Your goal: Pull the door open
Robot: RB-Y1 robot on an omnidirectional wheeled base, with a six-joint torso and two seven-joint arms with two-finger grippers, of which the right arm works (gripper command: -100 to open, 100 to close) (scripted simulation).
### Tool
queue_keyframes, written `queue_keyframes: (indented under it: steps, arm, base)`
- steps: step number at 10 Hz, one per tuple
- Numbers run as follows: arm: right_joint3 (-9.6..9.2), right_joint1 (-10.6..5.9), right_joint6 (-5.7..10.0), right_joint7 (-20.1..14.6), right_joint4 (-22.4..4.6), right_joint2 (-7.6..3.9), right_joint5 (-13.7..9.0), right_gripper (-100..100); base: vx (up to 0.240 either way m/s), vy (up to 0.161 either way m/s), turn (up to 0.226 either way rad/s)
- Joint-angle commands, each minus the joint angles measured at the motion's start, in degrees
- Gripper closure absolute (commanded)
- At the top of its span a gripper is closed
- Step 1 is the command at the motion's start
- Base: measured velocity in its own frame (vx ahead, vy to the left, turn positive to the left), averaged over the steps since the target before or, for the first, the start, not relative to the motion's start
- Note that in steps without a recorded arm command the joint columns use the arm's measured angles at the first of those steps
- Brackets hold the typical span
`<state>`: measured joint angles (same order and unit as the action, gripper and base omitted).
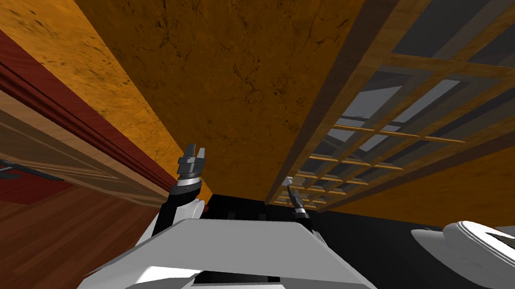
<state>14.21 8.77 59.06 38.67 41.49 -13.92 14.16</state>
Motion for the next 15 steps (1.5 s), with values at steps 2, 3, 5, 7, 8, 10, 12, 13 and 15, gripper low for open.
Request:
queue_keyframes:
  steps: [2,3,5,7,8,10,12,13,15]
  arm:
    - [0.58,0.81,1.05,3.49,-0.04,-0.25,0.92,-100]
    - [0.95,1.41,1.64,5.71,0.03,-0.41,1.51,-100]
    - [1.32,2.03,2.24,8.05,0.1,-0.56,2.11,-100]
    - [1.69,2.65,2.84,10.39,0.16,-0.71,2.7,-100]
    - [2.06,3.25,3.41,12.55,0.22,-0.86,3.28,-100]
    - [2.4,3.82,3.96,14.53,0.27,-1.0,3.84,-100]
    - [3.04,4.88,4.96,17.83,0.36,-1.26,4.86,-100]
    - [3.3,5.32,5.37,19.09,0.39,-1.37,5.29,-100]
    - [3.72,6.02,6.02,20.97,0.45,-1.54,5.97,-100]
  base:
    - [-0.014,0.03,-0.04]
    - [-0.012,0.023,-0.035]
    - [-0.007,0.026,-0.042]
    - [-0.007,0.019,-0.025]
    - [-0.008,0.02,-0.043]
    - [-0.007,0.024,-0.038]
    - [-0.009,0.022,-0.044]
    - [-0.014,0.029,-0.048]
    - [-0.01,0.029,-0.034]
